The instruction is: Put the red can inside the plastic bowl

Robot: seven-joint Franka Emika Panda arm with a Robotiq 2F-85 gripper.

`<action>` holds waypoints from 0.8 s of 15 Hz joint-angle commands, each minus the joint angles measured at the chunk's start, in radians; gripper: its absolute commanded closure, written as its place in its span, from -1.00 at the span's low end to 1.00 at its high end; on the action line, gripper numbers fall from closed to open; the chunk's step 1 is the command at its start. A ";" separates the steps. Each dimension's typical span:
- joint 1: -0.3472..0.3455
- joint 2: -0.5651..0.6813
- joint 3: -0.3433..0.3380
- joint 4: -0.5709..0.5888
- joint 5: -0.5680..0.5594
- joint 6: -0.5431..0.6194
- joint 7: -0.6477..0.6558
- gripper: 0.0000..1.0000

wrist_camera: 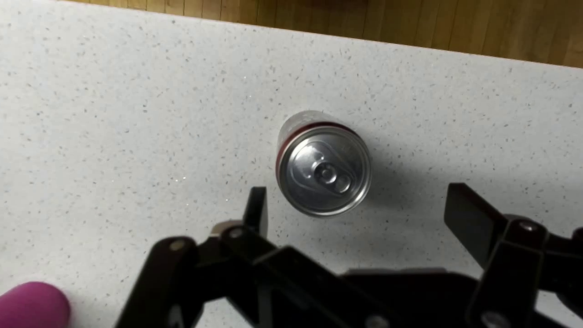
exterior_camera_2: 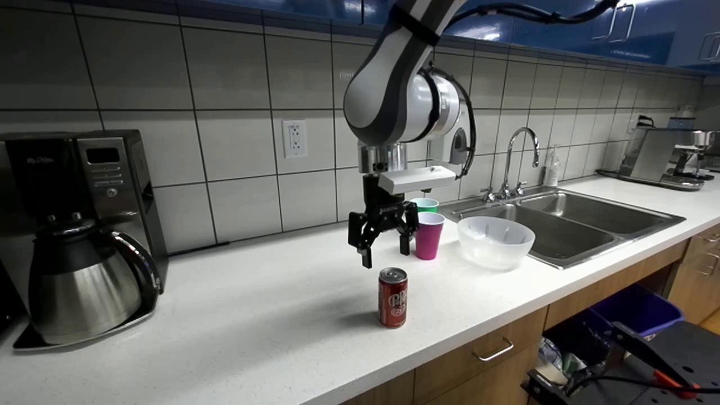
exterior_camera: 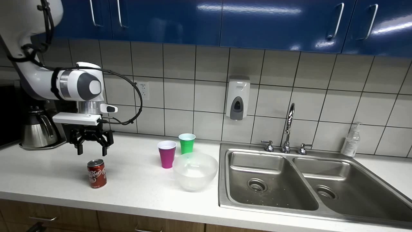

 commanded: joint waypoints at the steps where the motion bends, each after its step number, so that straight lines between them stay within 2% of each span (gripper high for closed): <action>1: 0.007 0.055 -0.010 0.051 -0.017 -0.026 0.017 -1.00; 12: -0.010 0.131 -0.012 0.056 0.004 -0.006 -0.012 -1.00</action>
